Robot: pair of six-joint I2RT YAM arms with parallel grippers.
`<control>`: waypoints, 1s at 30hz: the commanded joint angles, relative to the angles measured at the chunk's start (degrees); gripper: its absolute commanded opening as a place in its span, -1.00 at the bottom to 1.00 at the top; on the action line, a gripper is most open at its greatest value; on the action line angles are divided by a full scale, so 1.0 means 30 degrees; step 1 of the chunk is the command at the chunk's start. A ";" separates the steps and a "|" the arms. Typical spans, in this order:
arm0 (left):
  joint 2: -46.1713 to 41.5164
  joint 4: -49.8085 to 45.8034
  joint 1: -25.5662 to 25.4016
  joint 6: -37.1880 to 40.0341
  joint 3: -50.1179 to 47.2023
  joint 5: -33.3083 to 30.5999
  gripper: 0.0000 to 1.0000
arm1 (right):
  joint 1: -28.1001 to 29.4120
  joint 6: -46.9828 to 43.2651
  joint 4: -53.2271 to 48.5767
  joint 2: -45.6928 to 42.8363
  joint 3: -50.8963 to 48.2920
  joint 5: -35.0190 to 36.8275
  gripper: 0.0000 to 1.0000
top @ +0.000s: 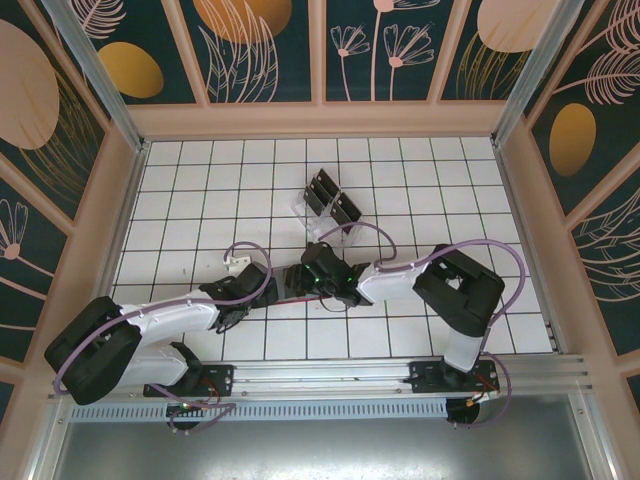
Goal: Put the credit cards into the card holder
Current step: Insert the credit card into the card slot.
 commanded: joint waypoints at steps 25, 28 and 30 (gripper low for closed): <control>0.0200 -0.2605 0.0009 -0.0025 0.1564 -0.2106 0.97 | -0.0940 -0.2349 -0.2575 -0.1486 0.0330 0.0332 -0.16; 0.0384 -0.2947 -0.0005 -0.0069 0.1766 -0.2619 0.97 | -0.1117 -0.2604 -0.2216 -0.1037 0.0465 -0.0033 -0.21; 0.0558 -0.3081 0.0010 -0.0071 0.1887 -0.2802 0.97 | -0.1144 -0.2672 -0.1990 -0.0800 0.0532 -0.0346 -0.23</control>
